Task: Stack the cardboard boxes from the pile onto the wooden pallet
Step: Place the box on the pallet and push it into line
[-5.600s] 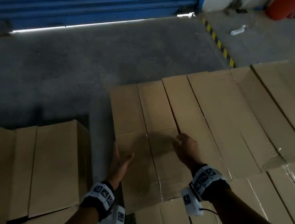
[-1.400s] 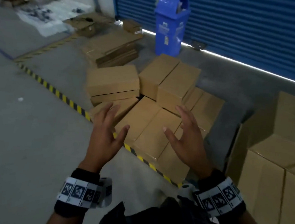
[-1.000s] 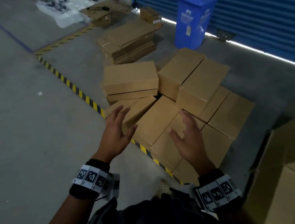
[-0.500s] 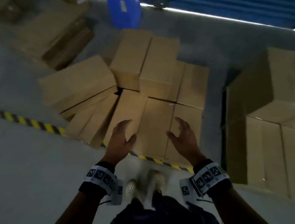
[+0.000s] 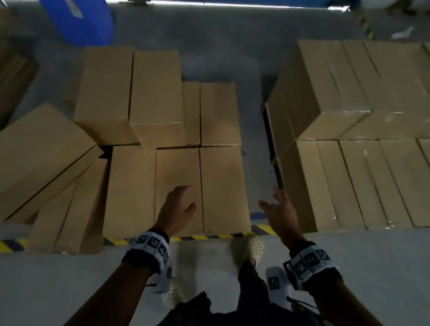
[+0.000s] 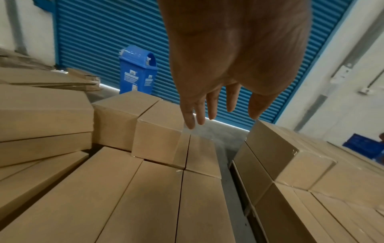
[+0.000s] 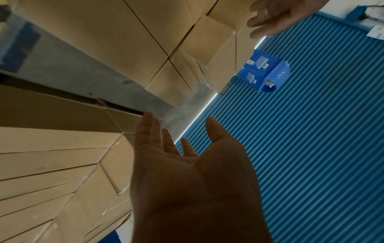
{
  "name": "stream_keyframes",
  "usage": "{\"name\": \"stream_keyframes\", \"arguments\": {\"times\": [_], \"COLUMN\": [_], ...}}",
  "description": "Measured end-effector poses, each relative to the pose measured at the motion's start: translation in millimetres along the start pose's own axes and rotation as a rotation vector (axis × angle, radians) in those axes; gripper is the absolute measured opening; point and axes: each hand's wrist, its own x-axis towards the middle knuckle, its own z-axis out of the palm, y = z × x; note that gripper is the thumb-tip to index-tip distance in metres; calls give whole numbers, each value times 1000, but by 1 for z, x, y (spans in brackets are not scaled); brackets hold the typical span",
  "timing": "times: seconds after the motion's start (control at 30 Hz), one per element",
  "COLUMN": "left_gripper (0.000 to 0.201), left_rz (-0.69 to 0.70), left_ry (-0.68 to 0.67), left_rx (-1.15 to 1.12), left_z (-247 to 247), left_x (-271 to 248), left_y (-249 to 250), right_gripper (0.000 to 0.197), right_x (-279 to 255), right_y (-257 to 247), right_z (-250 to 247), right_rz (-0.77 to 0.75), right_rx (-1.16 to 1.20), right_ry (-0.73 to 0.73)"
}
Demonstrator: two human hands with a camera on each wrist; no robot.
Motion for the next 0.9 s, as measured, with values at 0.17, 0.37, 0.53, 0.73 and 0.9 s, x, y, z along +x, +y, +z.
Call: {"name": "stream_keyframes", "arguments": {"times": [0.17, 0.37, 0.53, 0.73, 0.9], "left_gripper": [52, 51, 50, 48, 49], "left_rz": [-88, -209, -263, -321, -388], "left_ry": [-77, -173, -254, -237, -215], "left_rx": [34, 38, 101, 92, 12], "left_z": [53, 118, 165, 234, 298], "left_x": [61, 132, 177, 231, 261], "left_y": [43, 45, 12, -69, -145], "right_gripper": [65, 67, 63, 65, 75], "right_x": [76, 169, 243, 328, 370], "right_y": [30, 64, 94, 156, 210], "right_z": [-30, -38, -15, 63, 153], "right_rz": [38, 41, 20, 71, 5], "right_rx": [-51, -217, -366, -414, -439], "right_ry": [-88, -243, -364, -381, -484]}}
